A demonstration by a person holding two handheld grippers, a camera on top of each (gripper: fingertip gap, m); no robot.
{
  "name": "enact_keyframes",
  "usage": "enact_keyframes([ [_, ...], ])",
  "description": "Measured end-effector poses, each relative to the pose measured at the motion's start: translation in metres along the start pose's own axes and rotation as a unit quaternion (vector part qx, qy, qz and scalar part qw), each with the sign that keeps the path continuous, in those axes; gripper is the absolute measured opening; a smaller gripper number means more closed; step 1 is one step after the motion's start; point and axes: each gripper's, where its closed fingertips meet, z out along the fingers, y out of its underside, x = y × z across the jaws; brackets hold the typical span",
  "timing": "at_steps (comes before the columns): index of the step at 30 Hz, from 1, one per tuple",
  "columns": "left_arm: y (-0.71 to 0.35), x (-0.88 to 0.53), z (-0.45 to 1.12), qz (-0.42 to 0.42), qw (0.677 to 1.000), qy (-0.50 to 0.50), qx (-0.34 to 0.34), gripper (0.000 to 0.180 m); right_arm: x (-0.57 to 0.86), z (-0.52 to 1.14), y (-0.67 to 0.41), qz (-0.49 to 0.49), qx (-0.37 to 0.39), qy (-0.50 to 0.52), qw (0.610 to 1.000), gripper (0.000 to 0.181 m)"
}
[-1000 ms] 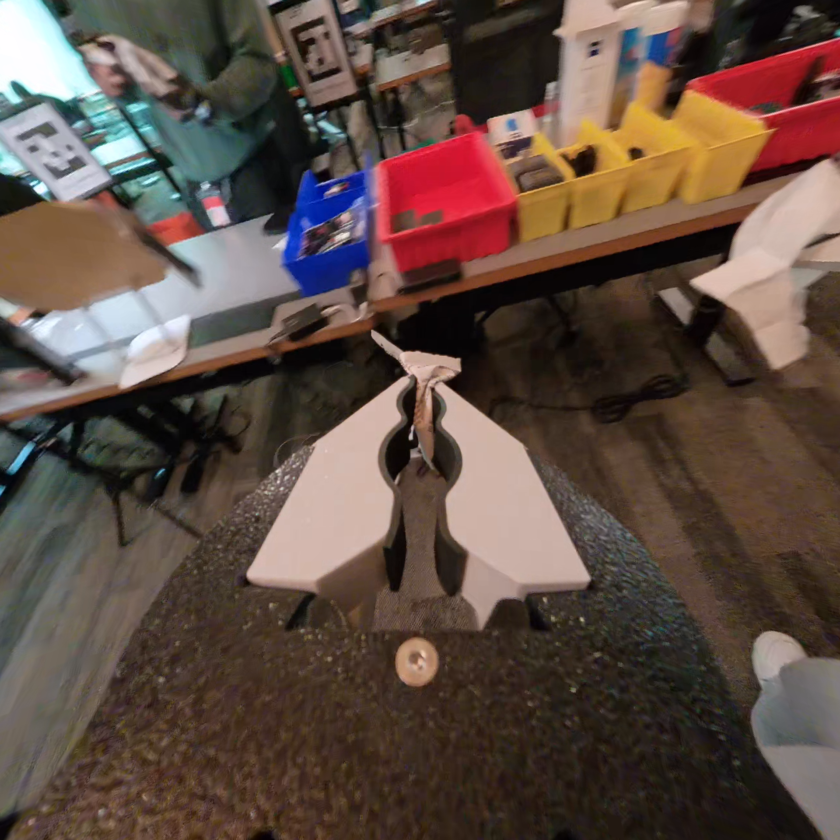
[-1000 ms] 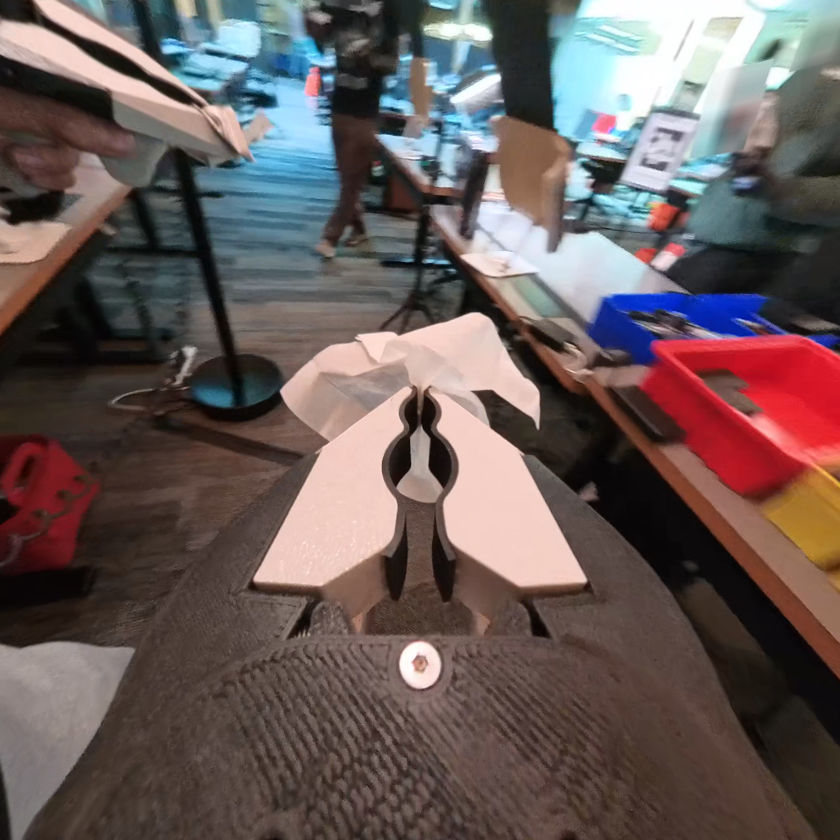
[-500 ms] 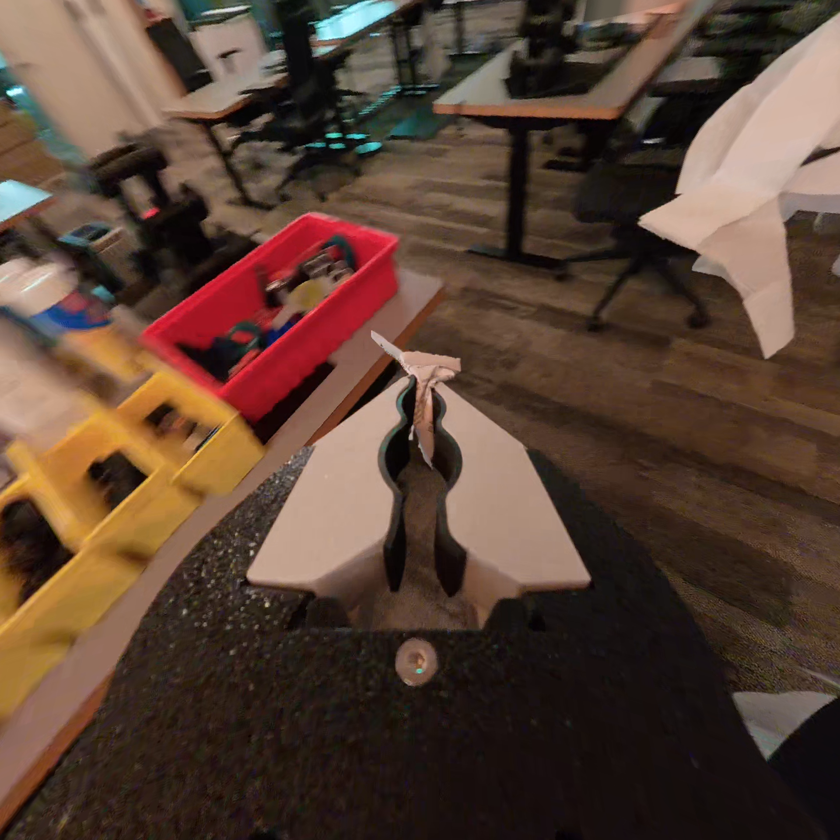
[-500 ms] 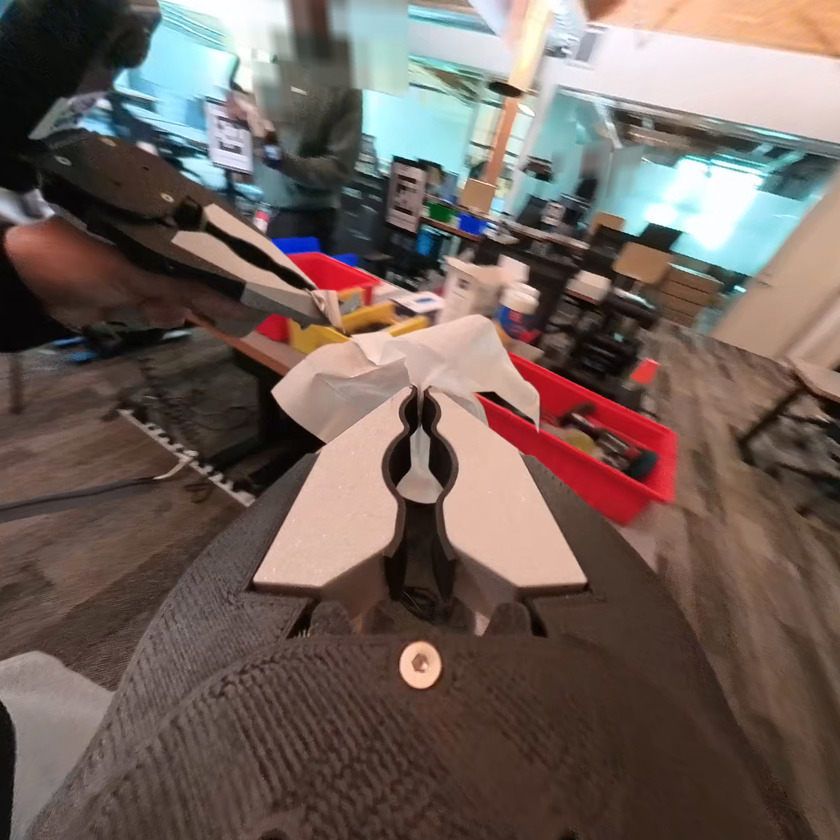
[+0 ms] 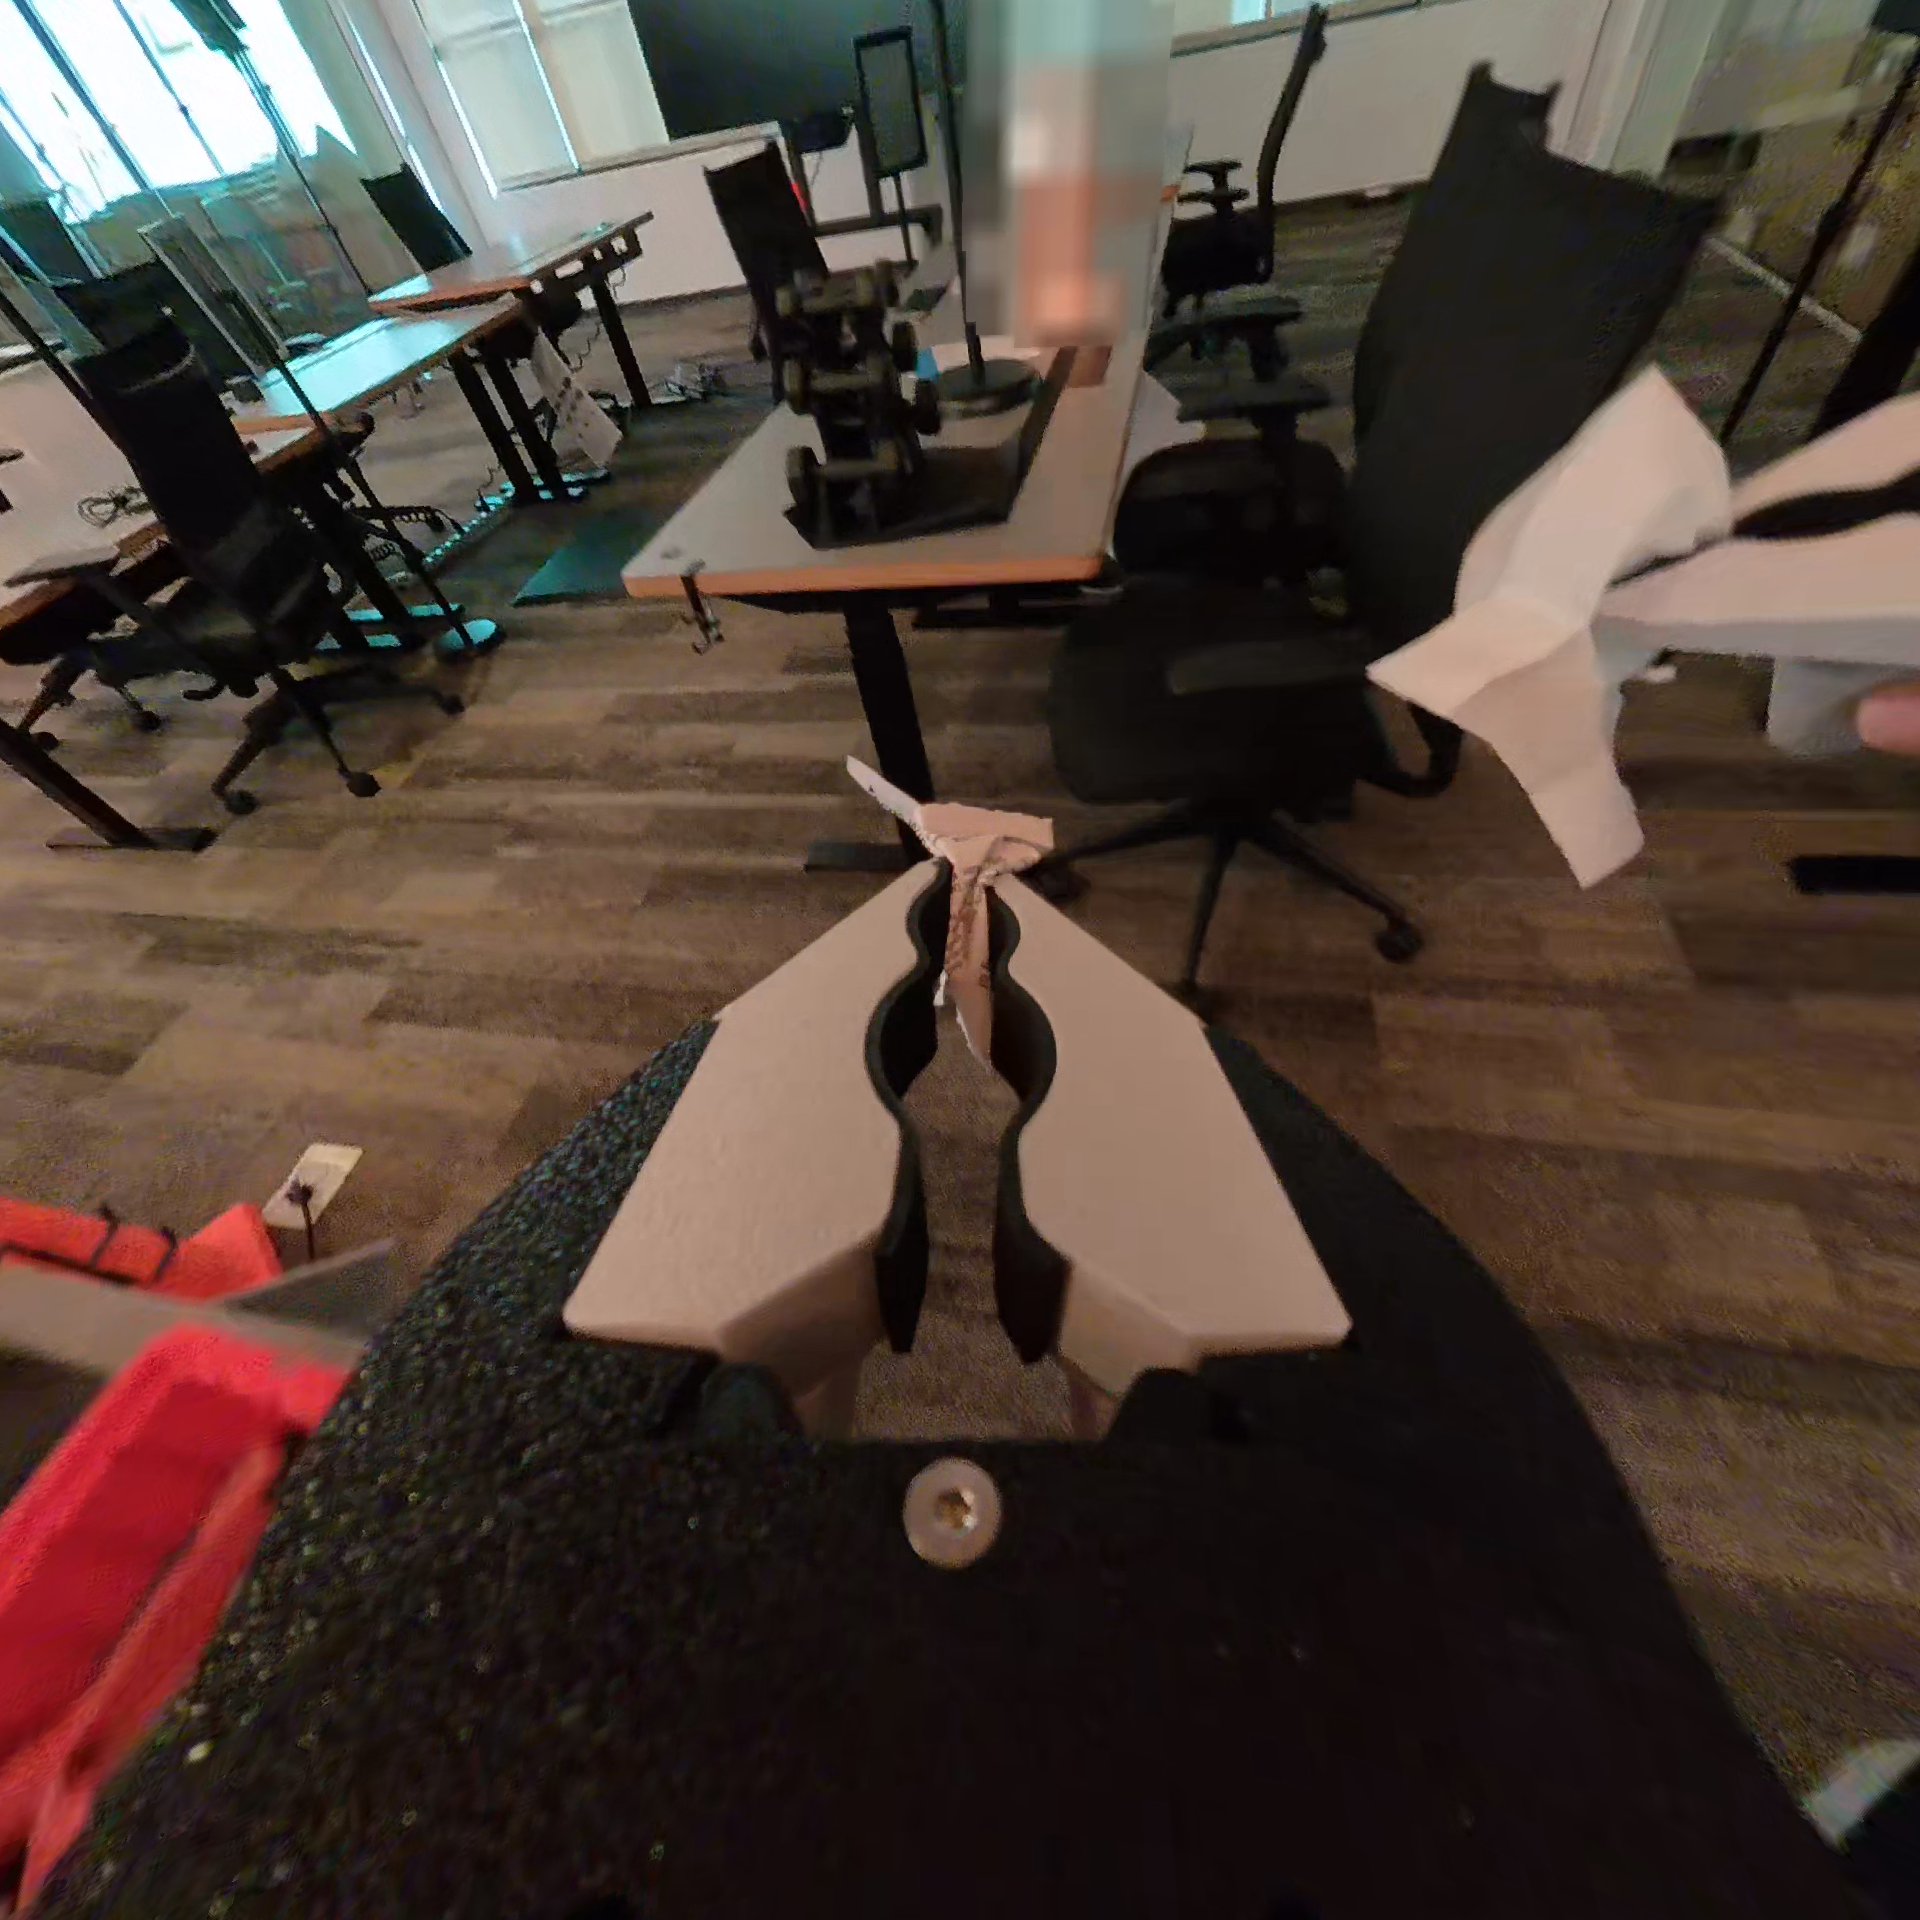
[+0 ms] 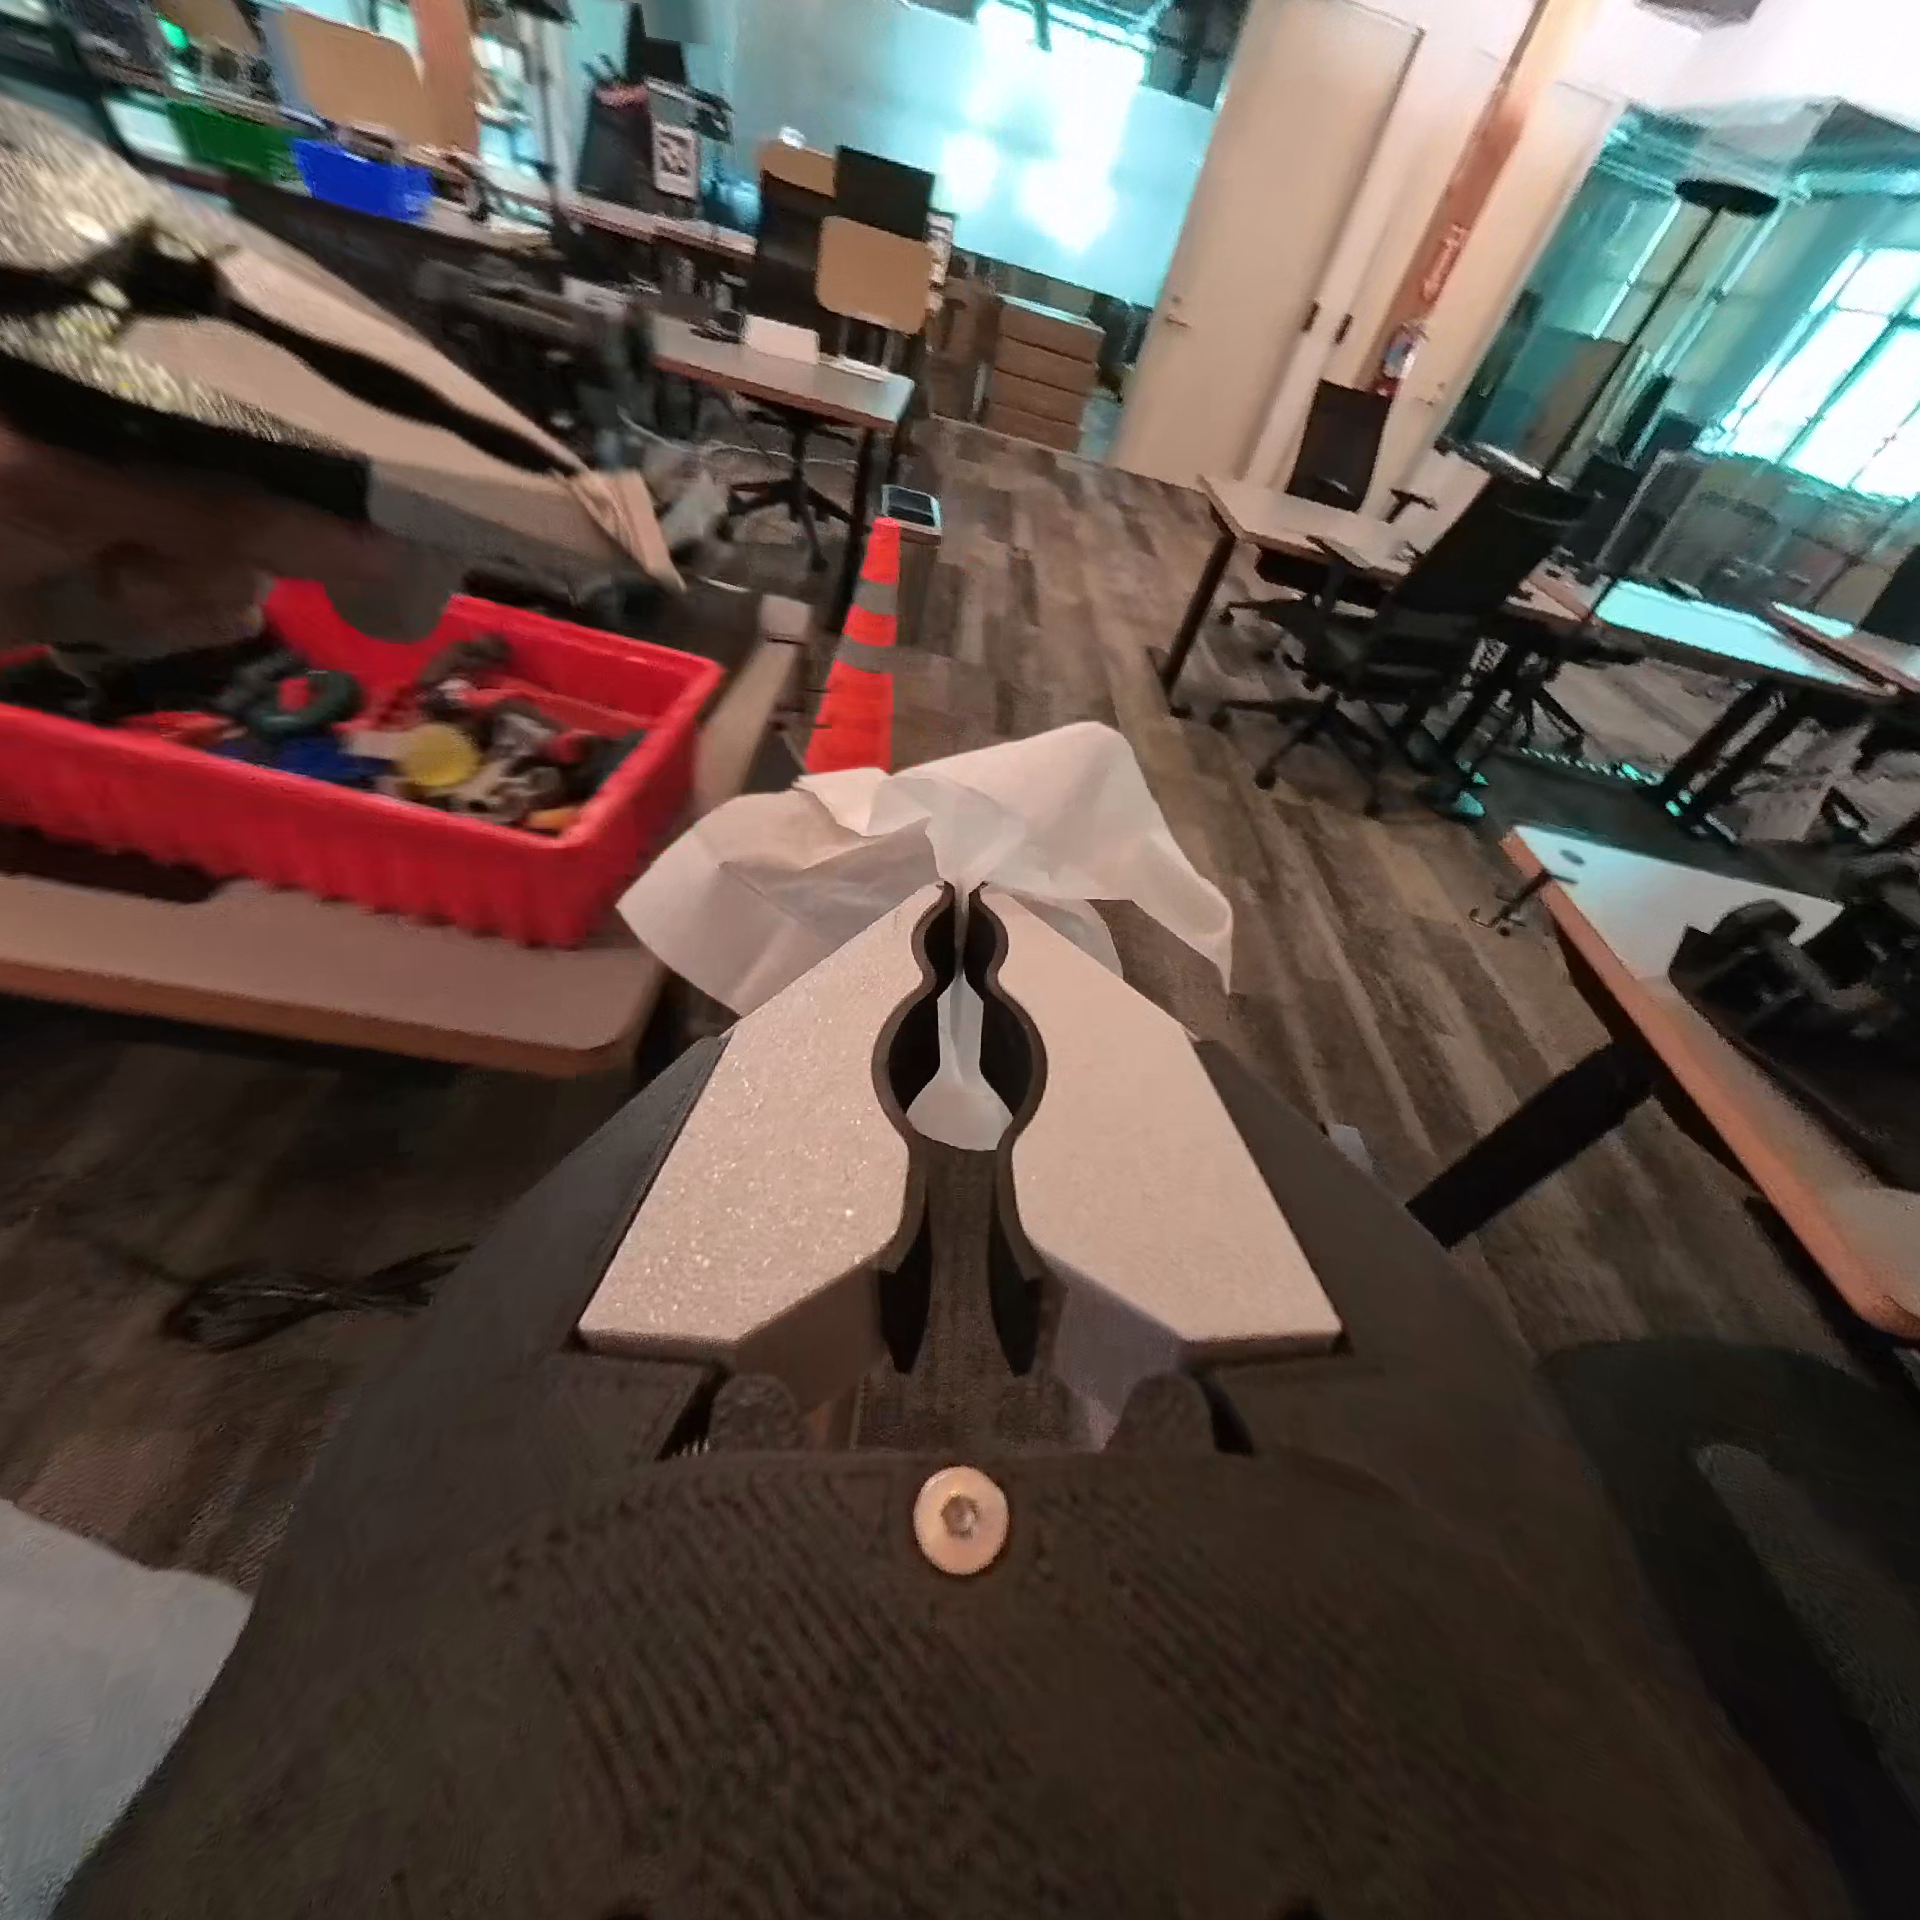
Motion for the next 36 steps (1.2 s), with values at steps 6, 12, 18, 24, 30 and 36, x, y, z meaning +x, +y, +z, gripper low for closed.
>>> enact_keyframes([
  [6, -0.058, -0.112, 0.156, 0.003, 1.000, 0.002, 0.020, 0.001, 0.137, 0.101, 0.019, 0.008, -0.033, 0.010, 0.999, 0.000],
  [12, -0.052, -0.225, 0.306, -0.032, 0.999, -0.007, 0.008, 0.001, 0.252, 0.240, 0.064, 0.041, -0.057, 0.003, 0.998, 0.000],
  [18, -0.033, -0.392, 0.431, -0.035, 0.995, -0.087, -0.027, 0.001, 0.344, 0.475, 0.048, 0.015, -0.030, -0.113, 0.993, 0.000],
  [24, -0.041, -0.561, 0.478, -0.073, 0.981, -0.173, -0.047, 0.001, 0.377, 0.704, -0.006, -0.006, -0.010, -0.230, 0.973, 0.000],
  [30, 0.013, -0.736, 0.524, -0.091, 0.960, -0.249, -0.085, 0.001, 0.399, 0.914, -0.024, -0.027, -0.014, -0.308, 0.951, 0.000],
  [36, 0.044, -0.941, 0.612, -0.100, 0.959, -0.246, -0.101, 0.001, 0.452, 1.138, -0.034, 0.014, -0.055, -0.303, 0.951, 0.000],
])
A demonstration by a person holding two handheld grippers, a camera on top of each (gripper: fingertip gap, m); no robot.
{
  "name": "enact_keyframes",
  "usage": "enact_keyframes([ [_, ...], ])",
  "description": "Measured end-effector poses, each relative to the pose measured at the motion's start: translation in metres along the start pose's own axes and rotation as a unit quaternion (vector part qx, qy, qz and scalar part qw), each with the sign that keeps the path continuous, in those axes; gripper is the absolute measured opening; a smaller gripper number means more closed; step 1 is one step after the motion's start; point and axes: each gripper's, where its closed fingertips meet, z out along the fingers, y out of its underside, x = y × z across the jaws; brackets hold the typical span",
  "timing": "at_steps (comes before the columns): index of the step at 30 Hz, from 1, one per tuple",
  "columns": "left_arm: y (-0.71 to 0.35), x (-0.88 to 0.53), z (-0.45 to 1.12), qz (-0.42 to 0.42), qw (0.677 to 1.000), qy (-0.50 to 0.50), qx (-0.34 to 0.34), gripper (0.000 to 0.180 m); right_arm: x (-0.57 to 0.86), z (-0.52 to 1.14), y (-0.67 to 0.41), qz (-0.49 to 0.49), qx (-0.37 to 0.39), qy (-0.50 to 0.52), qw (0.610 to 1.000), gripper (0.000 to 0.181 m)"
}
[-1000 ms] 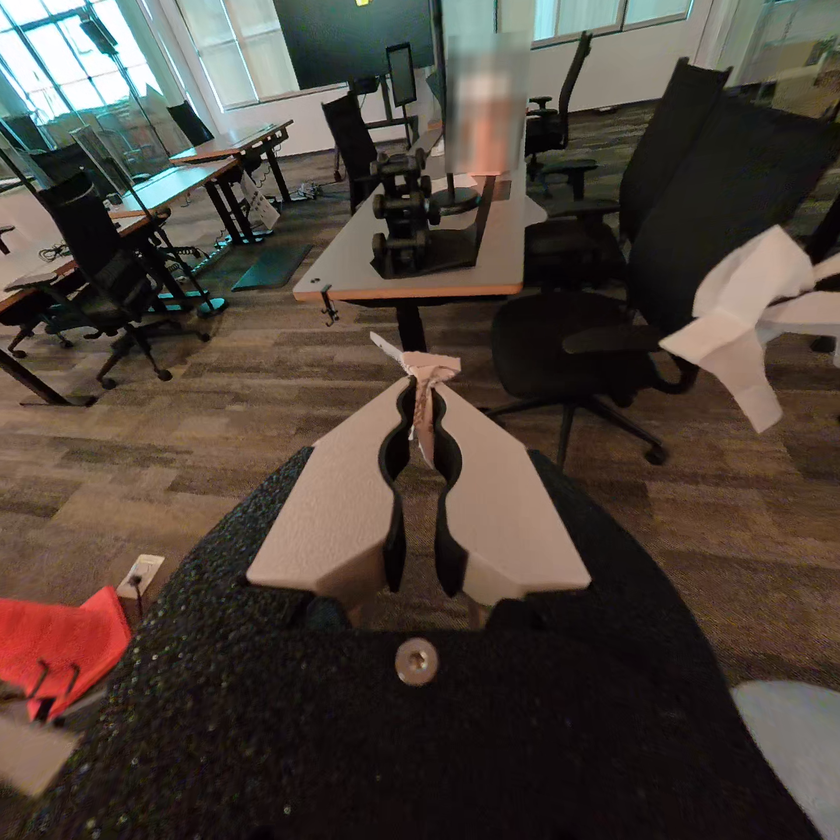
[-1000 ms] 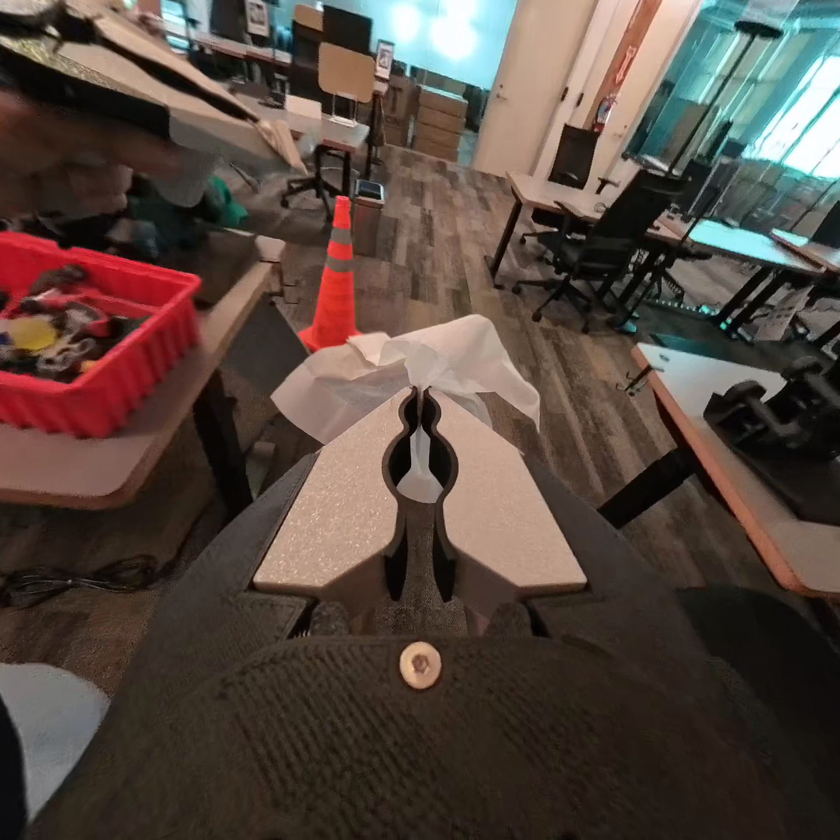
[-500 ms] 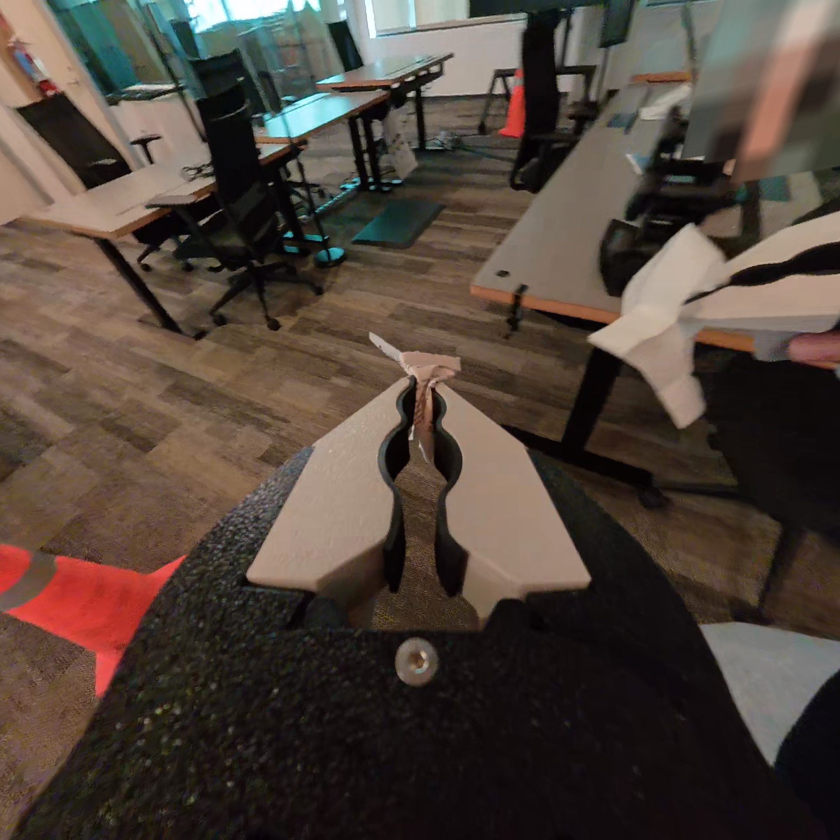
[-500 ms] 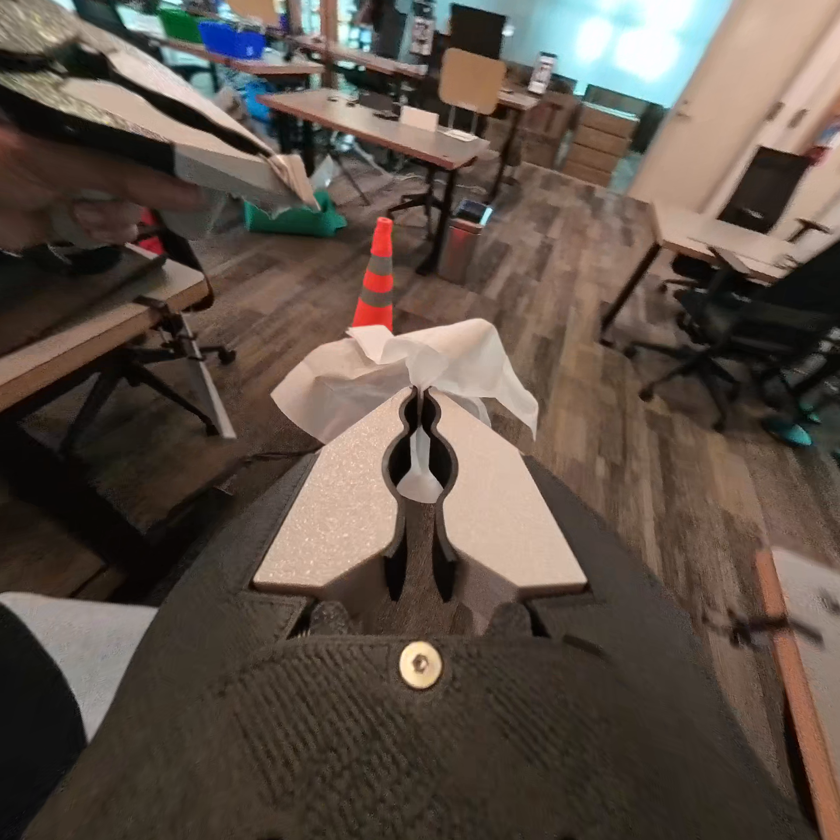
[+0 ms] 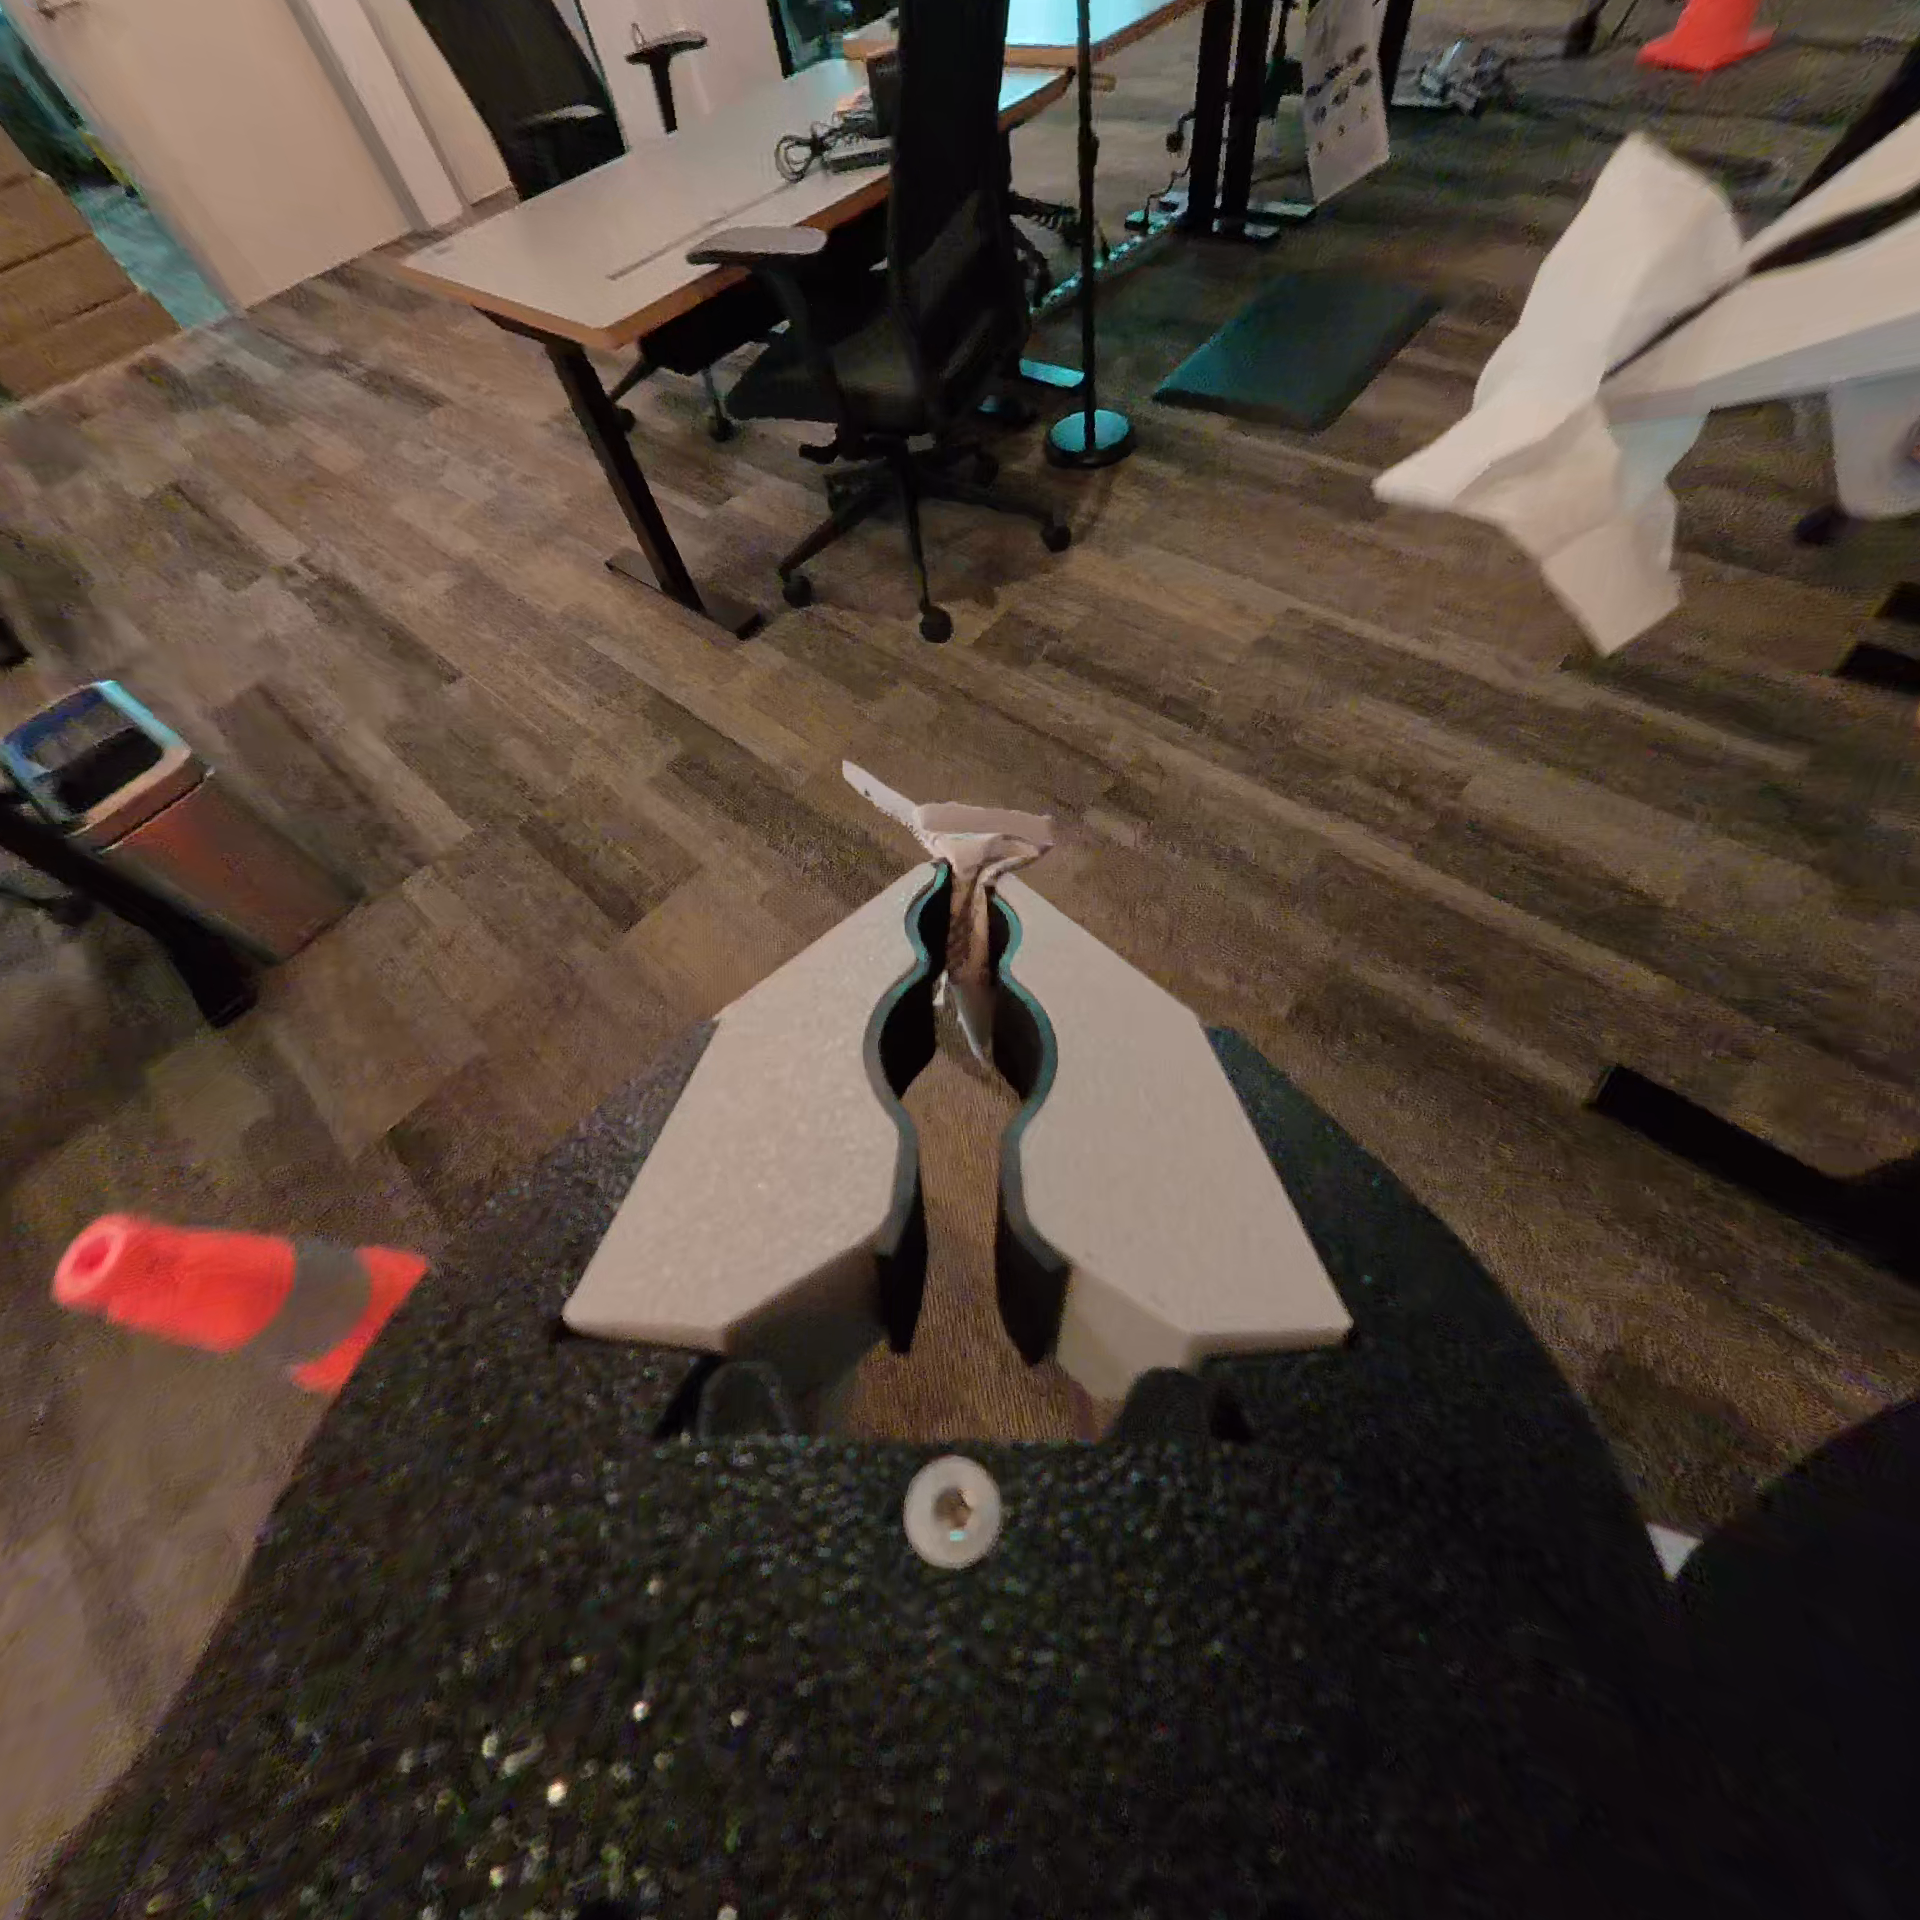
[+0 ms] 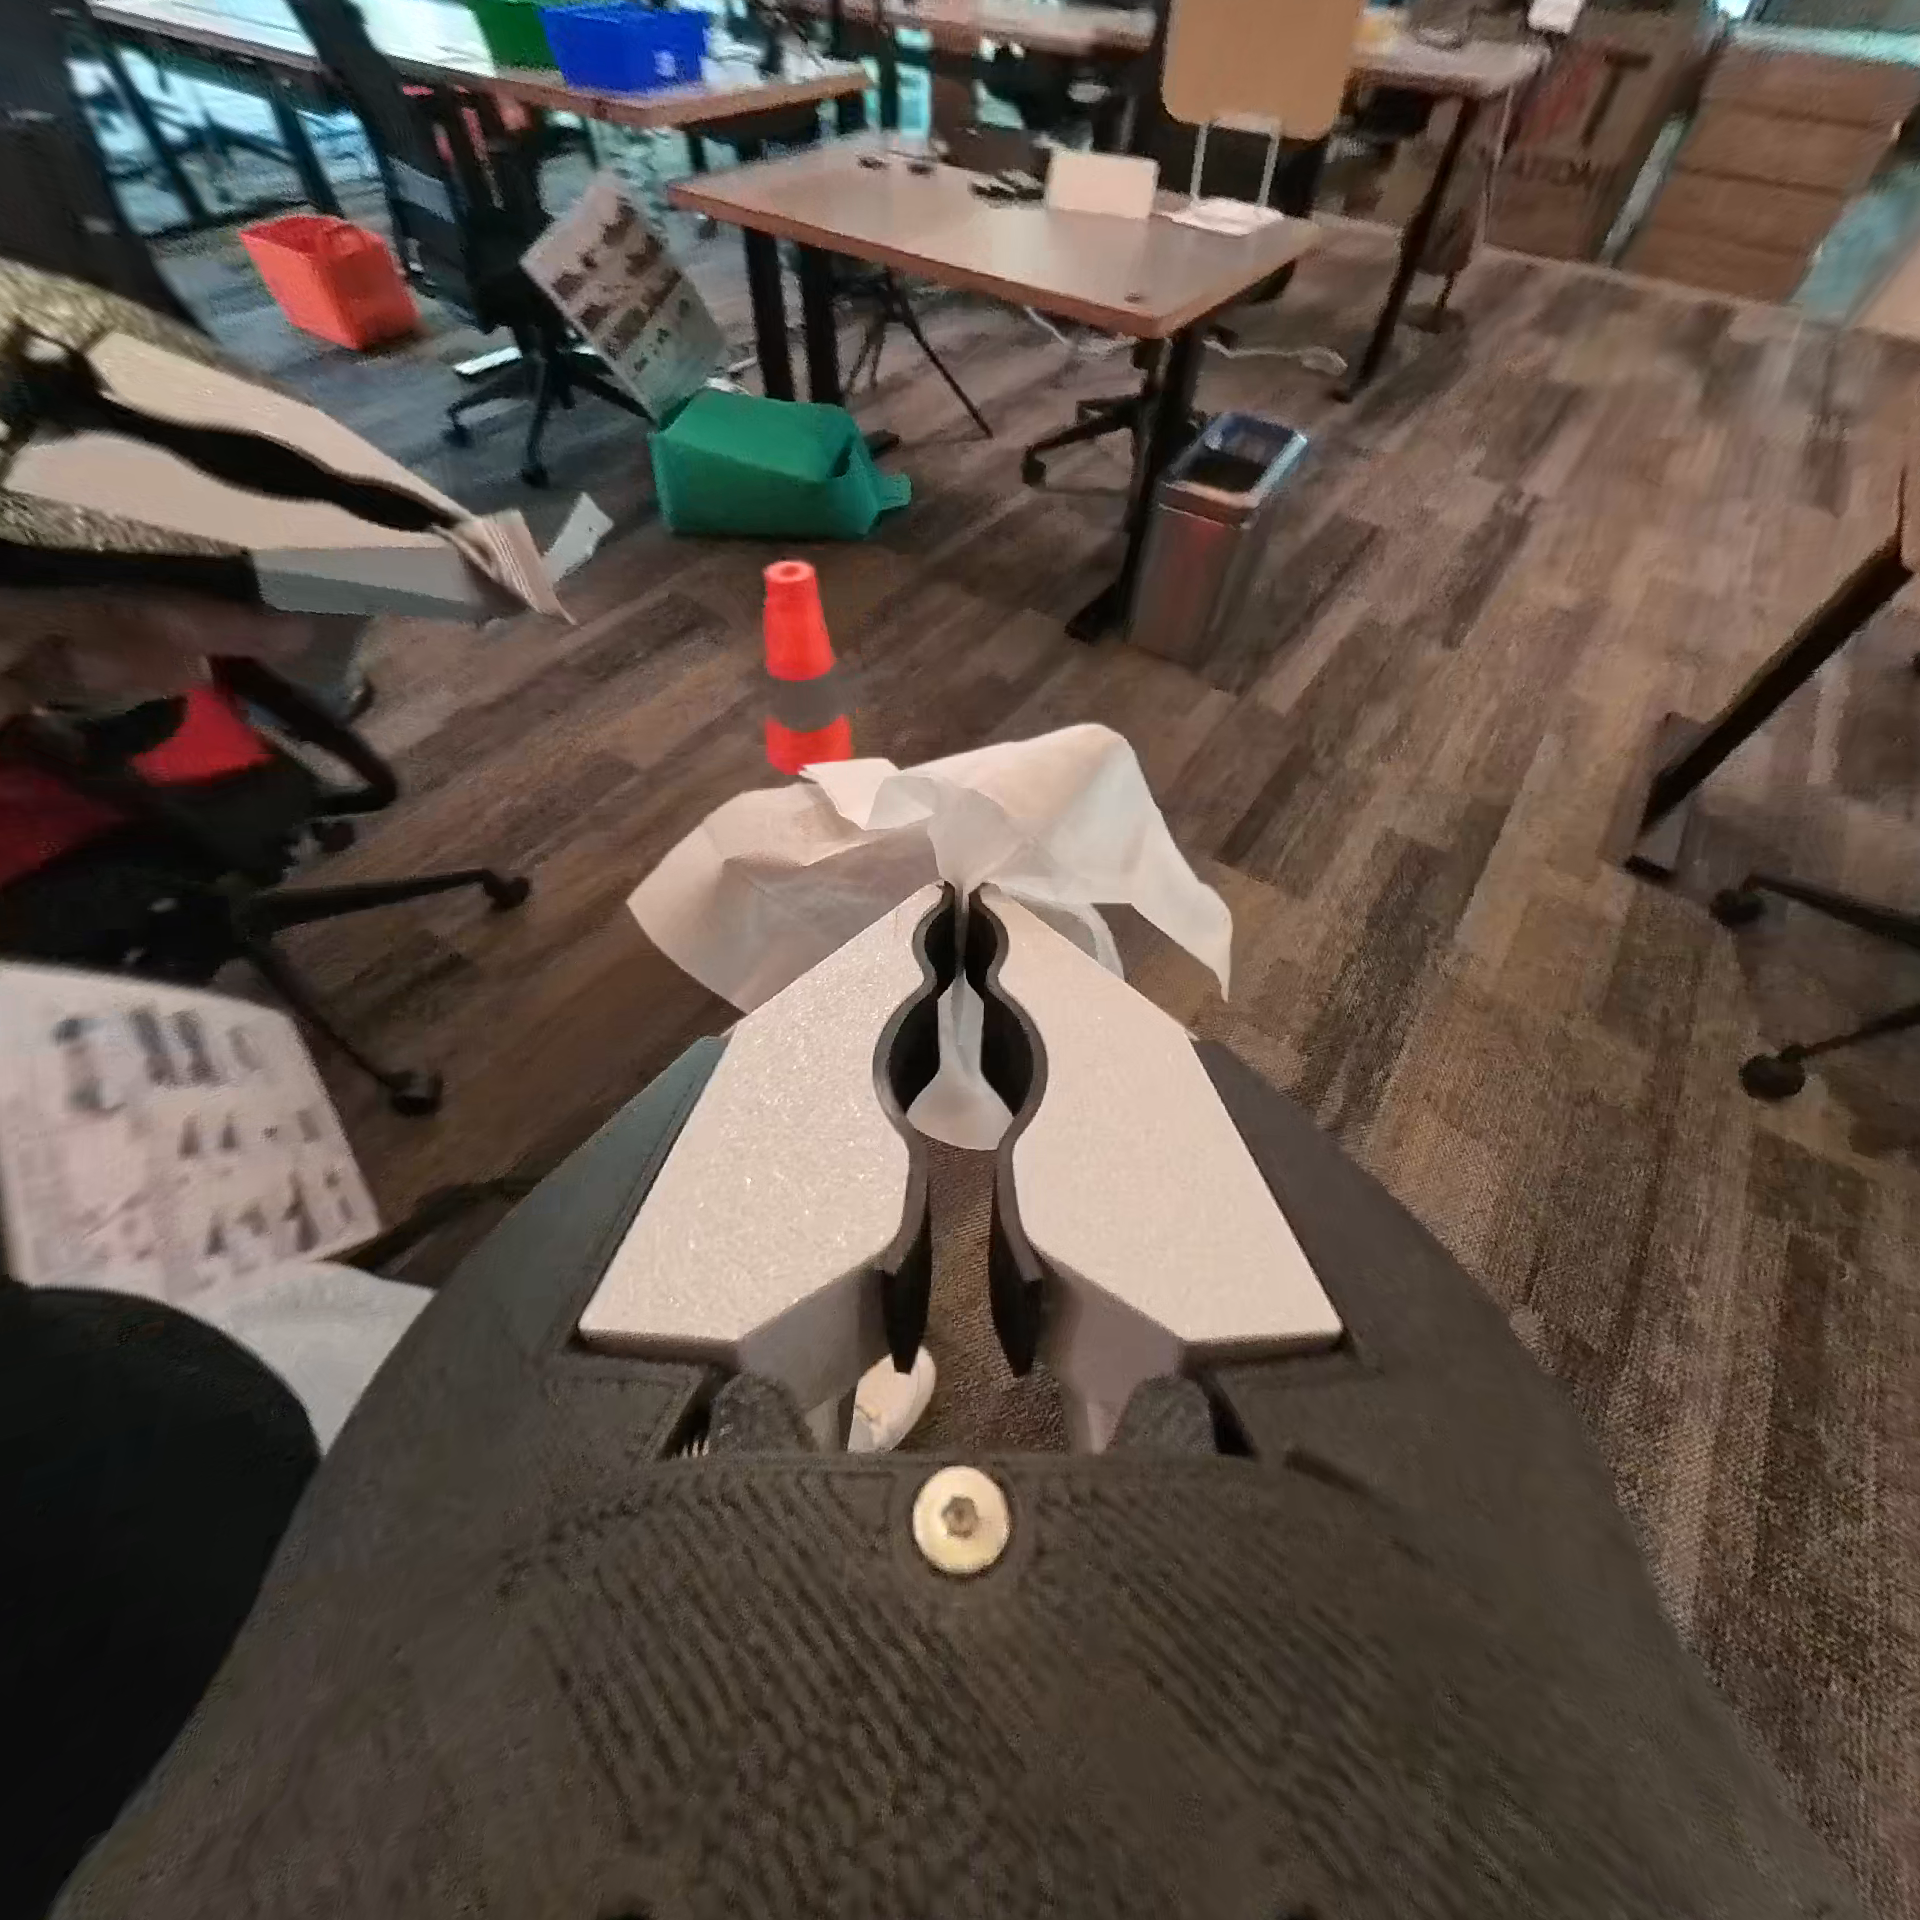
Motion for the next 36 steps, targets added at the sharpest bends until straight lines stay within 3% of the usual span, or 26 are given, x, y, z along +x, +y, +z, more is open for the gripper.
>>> enact_keyframes([
  [7, -0.109, -0.148, 0.167, -0.023, 0.999, 0.034, 0.031, 0.001, 0.163, 0.132, -0.054, -0.020, -0.029, 0.039, 0.999, 0.000],
  [13, -0.137, -0.265, 0.312, -0.008, 1.000, 0.026, 0.006, 0.001, 0.295, 0.262, -0.076, -0.015, -0.032, 0.041, 0.999, 0.000],
  [20, -0.131, -0.461, 0.460, -0.017, 0.996, -0.071, -0.045, 0.001, 0.447, 0.495, -0.140, -0.064, -0.006, -0.038, 0.997, 0.000],
  [26, -0.147, -0.623, 0.538, -0.085, 0.982, -0.159, -0.064, 0.002, 0.518, 0.699, -0.233, -0.112, -0.008, -0.120, 0.986, 0.000],
  [36, -0.109, -0.909, 0.704, -0.084, 0.954, -0.268, -0.104, 0.002, 0.628, 1.004, -0.312, -0.184, -0.020, -0.178, 0.966, 0.000],
])
